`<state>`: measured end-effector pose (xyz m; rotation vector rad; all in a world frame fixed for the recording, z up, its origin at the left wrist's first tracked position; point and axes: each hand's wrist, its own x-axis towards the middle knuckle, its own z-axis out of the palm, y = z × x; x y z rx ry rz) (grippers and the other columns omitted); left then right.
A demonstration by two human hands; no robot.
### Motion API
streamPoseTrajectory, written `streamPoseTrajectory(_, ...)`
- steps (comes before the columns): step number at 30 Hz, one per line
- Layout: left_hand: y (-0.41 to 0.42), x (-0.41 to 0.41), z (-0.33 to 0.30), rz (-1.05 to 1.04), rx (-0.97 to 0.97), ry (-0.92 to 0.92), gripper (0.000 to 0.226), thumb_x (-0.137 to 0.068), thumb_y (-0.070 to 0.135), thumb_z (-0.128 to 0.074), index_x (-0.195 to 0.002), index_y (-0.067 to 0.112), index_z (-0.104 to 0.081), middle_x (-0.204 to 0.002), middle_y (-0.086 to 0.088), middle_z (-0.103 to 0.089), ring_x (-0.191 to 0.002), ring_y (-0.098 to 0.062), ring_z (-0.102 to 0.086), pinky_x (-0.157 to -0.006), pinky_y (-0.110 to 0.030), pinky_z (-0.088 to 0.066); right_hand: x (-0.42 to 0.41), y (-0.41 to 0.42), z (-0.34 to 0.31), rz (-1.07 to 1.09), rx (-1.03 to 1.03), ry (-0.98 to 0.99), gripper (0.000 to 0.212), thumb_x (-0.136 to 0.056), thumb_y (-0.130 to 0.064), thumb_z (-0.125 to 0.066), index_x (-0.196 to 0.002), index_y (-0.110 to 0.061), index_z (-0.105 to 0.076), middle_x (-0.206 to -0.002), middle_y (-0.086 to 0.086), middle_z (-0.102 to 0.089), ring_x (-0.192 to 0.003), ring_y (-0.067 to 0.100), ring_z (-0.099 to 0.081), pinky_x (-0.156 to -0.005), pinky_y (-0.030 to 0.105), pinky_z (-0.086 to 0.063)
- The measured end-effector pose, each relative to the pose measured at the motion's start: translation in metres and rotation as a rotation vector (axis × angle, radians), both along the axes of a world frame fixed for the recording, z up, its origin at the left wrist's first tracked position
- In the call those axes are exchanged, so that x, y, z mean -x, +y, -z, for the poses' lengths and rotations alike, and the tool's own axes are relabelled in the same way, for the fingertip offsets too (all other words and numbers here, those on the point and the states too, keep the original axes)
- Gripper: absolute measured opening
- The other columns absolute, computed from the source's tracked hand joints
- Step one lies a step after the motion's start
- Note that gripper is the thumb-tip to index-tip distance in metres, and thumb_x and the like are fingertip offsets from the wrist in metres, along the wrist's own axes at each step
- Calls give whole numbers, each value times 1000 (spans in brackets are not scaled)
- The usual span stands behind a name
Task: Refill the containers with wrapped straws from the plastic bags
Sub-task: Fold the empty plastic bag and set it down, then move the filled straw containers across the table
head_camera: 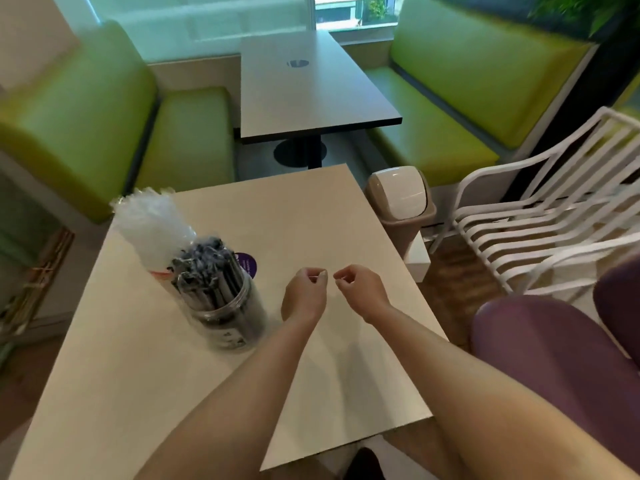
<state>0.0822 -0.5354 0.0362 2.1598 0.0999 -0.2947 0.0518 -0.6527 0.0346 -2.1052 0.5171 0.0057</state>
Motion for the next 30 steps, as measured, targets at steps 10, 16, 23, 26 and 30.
streamPoseTrajectory(10,114,74,0,-157,46,-75,16,-97,37,-54,-104,26,-63,-100,8,-65,-92,-14,-60,-82,-32,-49,44,102,-13,-78,-71,-13,20,-93,-14,-54,-101,-20,-70,-92,-1,-66,-62,10,-55,-50,22,-43)
streamPoseTrajectory(16,162,68,1,-378,91,-146,35,-89,33,-65,-118,16,-56,-120,-2,-54,-108,-23,-58,-93,-43,-50,35,143,-17,-126,-114,-33,32,-96,-15,-49,-125,-14,-63,-123,3,-63,-103,19,-60,-76,23,-42)
streamPoseTrajectory(23,178,47,-2,-308,63,-174,79,-83,38,-74,-146,15,-32,-145,-8,-33,-135,-28,-36,-108,-41,-35,15,166,-21,-185,-344,-69,49,-103,-23,-39,-150,-17,-30,-155,2,-32,-143,17,-29,-111,28,-25)
streamPoseTrajectory(26,180,37,3,-274,91,-178,89,-77,45,-78,-147,17,-30,-141,-7,-34,-134,-27,-37,-109,-42,-37,8,168,-18,-179,-435,-72,50,-104,-29,-37,-152,-20,-27,-156,0,-28,-144,15,-25,-107,23,-23)
streamPoseTrajectory(30,181,24,8,-234,146,-173,102,-69,48,-83,-148,17,-26,-140,-5,-31,-133,-23,-38,-110,-38,-36,-3,165,-16,-102,-473,-61,51,-104,-38,-36,-151,-22,-29,-141,1,-30,-139,13,-30,-103,18,-19)
